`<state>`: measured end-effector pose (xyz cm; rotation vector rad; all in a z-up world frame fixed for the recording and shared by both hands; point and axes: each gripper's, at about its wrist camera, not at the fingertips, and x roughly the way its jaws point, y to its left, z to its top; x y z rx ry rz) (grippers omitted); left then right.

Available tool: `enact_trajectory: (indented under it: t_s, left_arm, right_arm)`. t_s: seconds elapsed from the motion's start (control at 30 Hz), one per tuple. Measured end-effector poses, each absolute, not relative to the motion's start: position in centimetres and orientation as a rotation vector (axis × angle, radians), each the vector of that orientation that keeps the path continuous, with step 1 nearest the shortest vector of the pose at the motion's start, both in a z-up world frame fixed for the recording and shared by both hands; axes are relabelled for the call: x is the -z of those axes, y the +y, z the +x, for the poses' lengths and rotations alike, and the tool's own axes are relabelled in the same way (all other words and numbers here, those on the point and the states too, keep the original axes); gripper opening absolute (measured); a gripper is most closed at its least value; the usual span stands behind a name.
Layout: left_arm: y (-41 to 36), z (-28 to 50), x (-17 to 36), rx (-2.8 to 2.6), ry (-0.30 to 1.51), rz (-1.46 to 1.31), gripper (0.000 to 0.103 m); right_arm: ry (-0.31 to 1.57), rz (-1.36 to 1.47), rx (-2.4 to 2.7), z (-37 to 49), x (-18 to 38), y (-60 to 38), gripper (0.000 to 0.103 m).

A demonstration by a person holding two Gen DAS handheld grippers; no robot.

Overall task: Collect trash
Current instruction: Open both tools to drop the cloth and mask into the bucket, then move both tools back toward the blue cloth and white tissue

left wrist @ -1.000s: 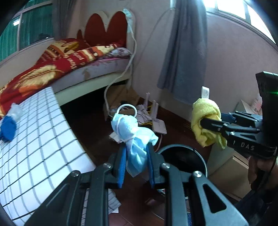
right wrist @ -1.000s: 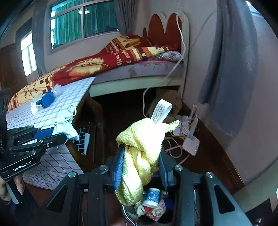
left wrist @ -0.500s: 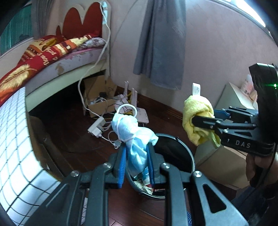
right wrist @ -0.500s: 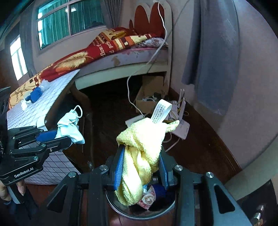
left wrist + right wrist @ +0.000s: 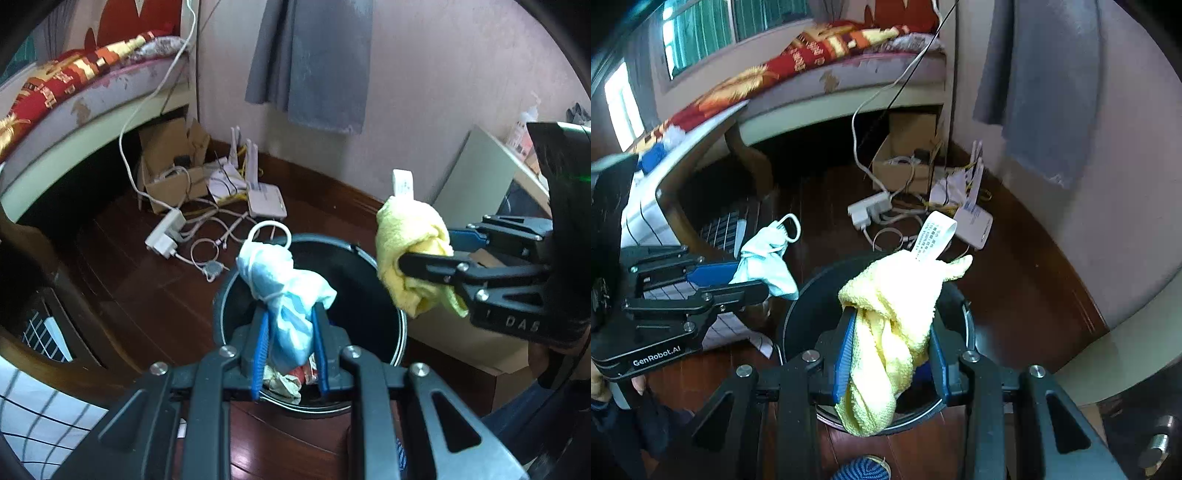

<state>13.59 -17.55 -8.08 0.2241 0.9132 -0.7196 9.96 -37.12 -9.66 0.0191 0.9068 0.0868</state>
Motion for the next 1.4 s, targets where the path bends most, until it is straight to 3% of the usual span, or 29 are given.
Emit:
enact_trajectory:
  t_s: [0.6,0.63,0.67,0.7,0.73,0.77,0.9,1.0,1.4]
  left_arm:
    - [-18.4,14.9,13.4,0.727,1.035,0.184,0.024]
    - [-18.4,14.9,13.6,0.735,1.043,0.180,0.026]
    - [-18.6,15.3,13.8,0.741,1.049,0.176,0.036]
    - [-18.6,15.4,14.0,0.721,1.049,0.192,0.049]
    - [-18.6,15.4,14.0,0.677,1.038,0.219,0.080]
    - [-18.3,15.5,13.9,0.632,1.020,0.235,0.093]
    - [-16.8,15.9,12.9,0.558,1.018,0.227,0.100]
    - [-15.4,15.6,11.4,0.516,0.984,0.210,0.103]
    - [-10.7,13.2,4.9,0.415,0.835,0.167,0.103]
  right_arm:
    - [1.025,-0.035,-0.169,13.3,16.2,-35.5,0.041]
    - [1.029,-0.043,-0.171,13.3,16.3,-35.4,0.041]
    - [1.037,-0.055,-0.172,13.4,16.6,-35.4,0.042]
    - [1.045,-0.063,-0.168,13.5,16.8,-35.4,0.052]
    - [1.057,-0.083,-0.147,13.6,17.2,-35.4,0.072]
    - [1.051,-0.109,-0.100,13.4,17.4,-35.6,0.082]
    - [1.045,-0.091,-0.055,13.2,17.3,-36.5,0.088]
    - [1.027,-0.059,-0.015,12.9,16.3,-37.0,0.103]
    - [0.807,-0.095,-0.009,11.5,7.4,-33.1,0.103]
